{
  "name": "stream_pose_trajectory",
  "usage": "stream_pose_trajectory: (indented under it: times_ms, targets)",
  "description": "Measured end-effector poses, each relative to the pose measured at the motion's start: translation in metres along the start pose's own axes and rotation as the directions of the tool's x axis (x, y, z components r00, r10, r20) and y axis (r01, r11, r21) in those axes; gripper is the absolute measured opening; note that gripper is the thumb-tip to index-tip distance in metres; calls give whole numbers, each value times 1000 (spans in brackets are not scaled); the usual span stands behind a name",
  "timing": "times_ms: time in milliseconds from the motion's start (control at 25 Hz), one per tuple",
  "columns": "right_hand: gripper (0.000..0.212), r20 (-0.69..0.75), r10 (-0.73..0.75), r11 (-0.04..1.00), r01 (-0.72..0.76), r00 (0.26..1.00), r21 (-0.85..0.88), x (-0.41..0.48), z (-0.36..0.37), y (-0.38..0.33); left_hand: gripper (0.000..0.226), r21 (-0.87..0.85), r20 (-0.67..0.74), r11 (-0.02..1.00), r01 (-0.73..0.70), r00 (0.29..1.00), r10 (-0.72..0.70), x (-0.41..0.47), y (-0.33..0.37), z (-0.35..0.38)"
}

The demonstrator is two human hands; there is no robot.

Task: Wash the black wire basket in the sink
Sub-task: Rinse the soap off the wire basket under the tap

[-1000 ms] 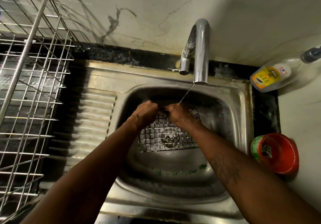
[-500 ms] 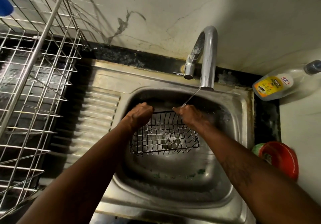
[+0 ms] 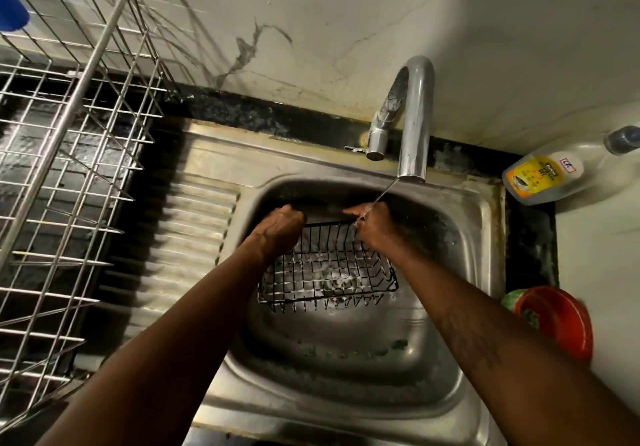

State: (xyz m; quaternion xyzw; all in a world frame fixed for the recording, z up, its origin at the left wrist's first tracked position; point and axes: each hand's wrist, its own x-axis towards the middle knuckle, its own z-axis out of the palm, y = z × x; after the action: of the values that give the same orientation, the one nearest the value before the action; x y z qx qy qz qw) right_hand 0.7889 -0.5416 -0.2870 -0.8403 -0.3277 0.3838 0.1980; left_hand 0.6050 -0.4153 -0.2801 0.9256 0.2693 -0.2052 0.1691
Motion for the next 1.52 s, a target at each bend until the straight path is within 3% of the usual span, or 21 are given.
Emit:
stream_pose_trajectory:
  times_ms: [40,120,280,400,560,720,1000,1200,1520]
  targets:
    - [26,-16,30,999,-31,999,-45,-1,-5,4,20,-2,1,1000,6,1000,-6,1,0,0]
    - [32,5,42,980,-40,999,-193,-9,-16,12,20,-7,6,1000,15,1000,-15,3,1,-1]
    - [32,77,-104,880,128,992,-457,-23,-11,1,20,2,22,1000,7,1000,-7,8,3,-3]
    - [25,136,-211,867,250,968,-432,-22,10,-13,21,3,14,1000,-3,1000,3,11,9,-3]
    - [15,92,-96,957,118,991,-266,-4,10,12,22,-36,6,999,9,1000,-9,19,18,-3]
    - [20,52,-50,974,60,997,-219,3,-6,47,20,-150,-3,989,14,1000,-15,29,30,-4]
    - [26,42,27,959,-14,999,-284,1,-15,44,22,-235,-22,970,54,998,-61,43,44,-7]
    - [25,92,-115,929,140,989,-343,-4,-9,32,18,-303,-48,952,40,997,-57,44,61,-4]
    - [36,127,-166,846,207,978,-492,-18,-22,31,15,-443,-34,897,-2,999,-15,42,62,-6]
